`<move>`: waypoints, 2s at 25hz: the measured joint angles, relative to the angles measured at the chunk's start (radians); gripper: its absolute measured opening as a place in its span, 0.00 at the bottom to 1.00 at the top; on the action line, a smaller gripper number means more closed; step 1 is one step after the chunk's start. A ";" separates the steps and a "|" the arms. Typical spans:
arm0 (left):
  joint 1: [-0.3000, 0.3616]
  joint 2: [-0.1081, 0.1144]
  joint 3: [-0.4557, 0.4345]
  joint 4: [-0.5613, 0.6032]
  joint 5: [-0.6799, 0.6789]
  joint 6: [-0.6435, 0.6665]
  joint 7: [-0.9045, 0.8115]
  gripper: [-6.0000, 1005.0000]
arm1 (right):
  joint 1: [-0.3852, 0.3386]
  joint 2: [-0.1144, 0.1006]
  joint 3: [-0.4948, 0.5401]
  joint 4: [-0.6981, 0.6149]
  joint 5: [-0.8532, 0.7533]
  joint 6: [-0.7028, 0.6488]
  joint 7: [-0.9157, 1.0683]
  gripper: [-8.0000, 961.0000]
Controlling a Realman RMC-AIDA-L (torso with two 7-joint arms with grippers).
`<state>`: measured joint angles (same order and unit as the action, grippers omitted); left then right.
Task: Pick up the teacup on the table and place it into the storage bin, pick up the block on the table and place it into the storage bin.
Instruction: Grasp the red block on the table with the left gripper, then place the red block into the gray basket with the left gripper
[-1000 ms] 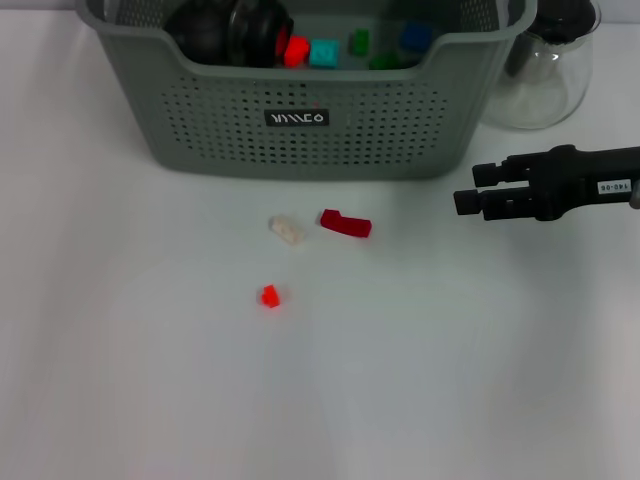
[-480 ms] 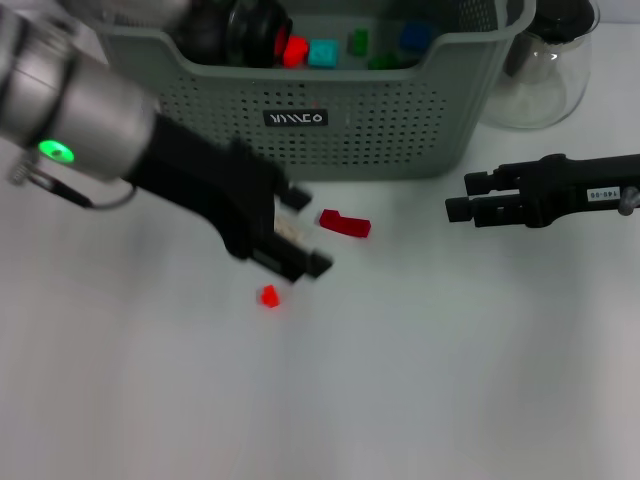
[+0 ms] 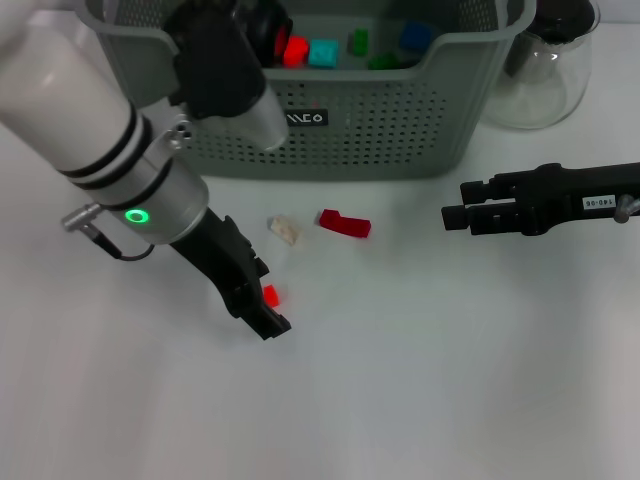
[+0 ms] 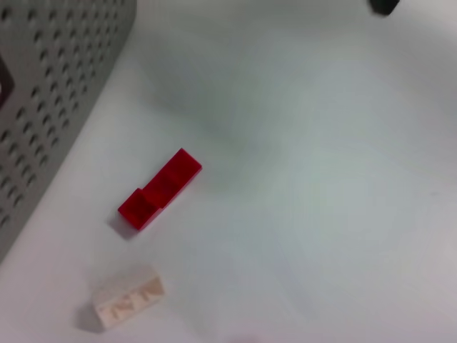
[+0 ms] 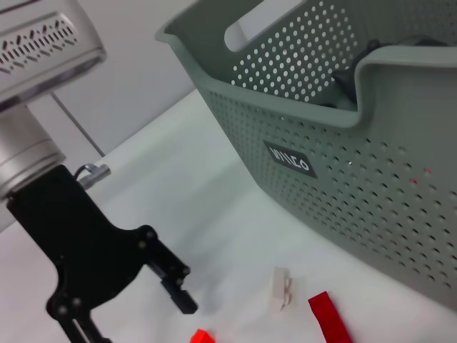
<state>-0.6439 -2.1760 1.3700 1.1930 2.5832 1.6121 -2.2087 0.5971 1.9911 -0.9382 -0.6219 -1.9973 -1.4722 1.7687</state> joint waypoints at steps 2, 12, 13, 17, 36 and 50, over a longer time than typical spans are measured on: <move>-0.002 -0.001 0.028 0.000 0.006 -0.025 -0.025 0.80 | 0.000 0.000 0.001 0.000 0.000 0.000 0.000 0.71; -0.007 -0.002 0.107 -0.028 0.029 -0.104 -0.065 0.80 | -0.003 0.000 0.005 0.000 0.000 0.008 -0.008 0.70; -0.007 -0.002 0.118 -0.030 0.032 -0.113 -0.067 0.80 | -0.003 0.000 0.005 0.000 0.000 0.010 -0.008 0.70; -0.005 -0.002 0.143 -0.038 0.045 -0.133 -0.067 0.79 | -0.003 0.000 0.006 -0.001 0.000 0.011 -0.009 0.70; 0.001 -0.002 0.184 -0.055 0.062 -0.195 -0.068 0.45 | 0.001 0.000 0.006 -0.001 0.000 0.026 -0.007 0.71; 0.000 -0.002 0.185 -0.055 0.061 -0.188 -0.079 0.22 | 0.003 0.000 0.007 -0.001 0.000 0.036 -0.006 0.71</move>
<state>-0.6434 -2.1782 1.5545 1.1375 2.6446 1.4238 -2.2875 0.5997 1.9911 -0.9311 -0.6229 -1.9972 -1.4357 1.7625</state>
